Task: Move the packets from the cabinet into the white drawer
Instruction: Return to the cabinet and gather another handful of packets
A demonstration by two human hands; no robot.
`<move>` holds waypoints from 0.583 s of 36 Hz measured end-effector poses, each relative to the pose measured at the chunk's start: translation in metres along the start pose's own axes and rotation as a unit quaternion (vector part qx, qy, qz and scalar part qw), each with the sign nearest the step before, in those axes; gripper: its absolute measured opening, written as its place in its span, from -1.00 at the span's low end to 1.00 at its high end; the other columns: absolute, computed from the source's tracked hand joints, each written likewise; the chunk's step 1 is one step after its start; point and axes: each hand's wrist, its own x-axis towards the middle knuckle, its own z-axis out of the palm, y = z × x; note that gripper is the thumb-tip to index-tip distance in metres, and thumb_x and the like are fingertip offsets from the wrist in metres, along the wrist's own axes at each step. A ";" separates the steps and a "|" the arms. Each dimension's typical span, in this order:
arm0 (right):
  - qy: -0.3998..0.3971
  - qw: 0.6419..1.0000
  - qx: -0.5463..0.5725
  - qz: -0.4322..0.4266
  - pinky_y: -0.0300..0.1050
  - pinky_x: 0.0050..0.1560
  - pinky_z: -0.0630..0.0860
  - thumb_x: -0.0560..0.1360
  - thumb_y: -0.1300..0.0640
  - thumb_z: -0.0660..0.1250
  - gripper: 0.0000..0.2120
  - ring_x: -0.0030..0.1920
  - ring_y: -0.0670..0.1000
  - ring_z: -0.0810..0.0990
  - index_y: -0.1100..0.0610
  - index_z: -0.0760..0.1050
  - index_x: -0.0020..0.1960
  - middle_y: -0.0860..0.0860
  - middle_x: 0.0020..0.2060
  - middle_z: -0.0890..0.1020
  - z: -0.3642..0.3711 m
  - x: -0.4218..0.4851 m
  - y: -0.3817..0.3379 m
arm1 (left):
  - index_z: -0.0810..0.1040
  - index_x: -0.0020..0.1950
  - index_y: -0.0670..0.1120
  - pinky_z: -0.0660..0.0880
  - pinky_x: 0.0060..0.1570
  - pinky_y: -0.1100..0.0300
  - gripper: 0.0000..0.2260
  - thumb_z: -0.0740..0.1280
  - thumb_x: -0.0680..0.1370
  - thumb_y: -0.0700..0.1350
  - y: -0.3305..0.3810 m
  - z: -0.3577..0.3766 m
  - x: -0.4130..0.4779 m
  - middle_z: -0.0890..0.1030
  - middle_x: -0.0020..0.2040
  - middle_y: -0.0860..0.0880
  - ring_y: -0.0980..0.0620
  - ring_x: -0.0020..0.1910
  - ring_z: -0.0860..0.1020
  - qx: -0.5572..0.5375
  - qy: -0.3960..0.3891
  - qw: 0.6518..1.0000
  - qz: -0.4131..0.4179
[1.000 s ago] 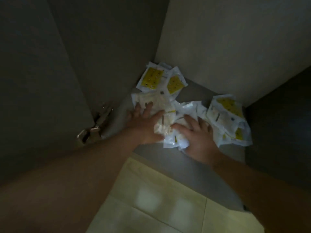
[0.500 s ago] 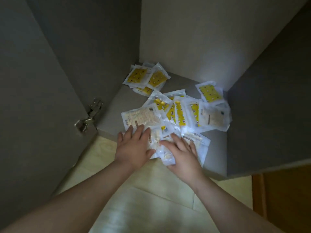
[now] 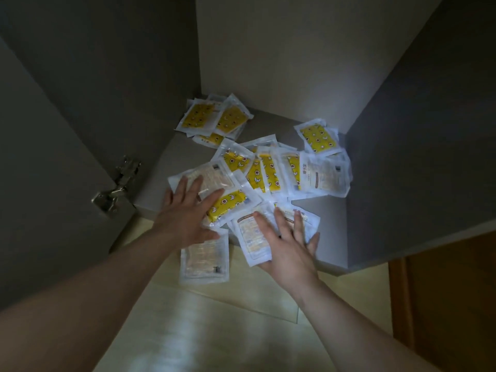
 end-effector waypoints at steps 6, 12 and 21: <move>0.003 0.999 -0.020 -0.026 0.33 0.41 -0.18 0.49 -0.10 0.30 -0.17 0.49 0.11 -0.39 -0.28 -0.25 0.48 -0.11 0.52 -0.24 0.003 -0.009 0.007 | 0.14 0.53 0.06 0.22 0.36 -0.17 -0.12 0.52 0.32 0.09 0.008 0.010 -0.013 0.17 0.52 -0.19 -0.30 0.47 0.17 0.076 0.096 0.992 0.014; 0.017 0.999 -0.001 -0.044 0.21 0.45 -0.22 0.52 -0.02 0.28 -0.25 0.50 0.06 -0.35 -0.28 -0.14 0.49 -0.11 0.53 -0.19 0.002 -0.016 0.012 | 0.44 0.20 -0.03 0.45 -0.05 -0.03 -0.27 0.59 0.08 -0.24 -0.002 0.025 -0.026 0.63 0.01 -0.10 -0.18 -0.17 0.59 0.069 0.240 0.966 0.058; 0.021 0.997 0.055 -0.040 0.18 0.48 -0.19 0.51 -0.12 0.20 -0.34 0.52 0.00 -0.27 -0.27 -0.06 0.49 -0.13 0.54 -0.11 0.001 -0.022 0.006 | 0.46 0.16 -0.15 0.51 -0.05 -0.26 -0.37 0.53 0.11 -0.19 0.025 0.030 -0.033 0.58 -0.09 -0.24 -0.31 0.05 0.54 0.022 0.210 0.975 0.066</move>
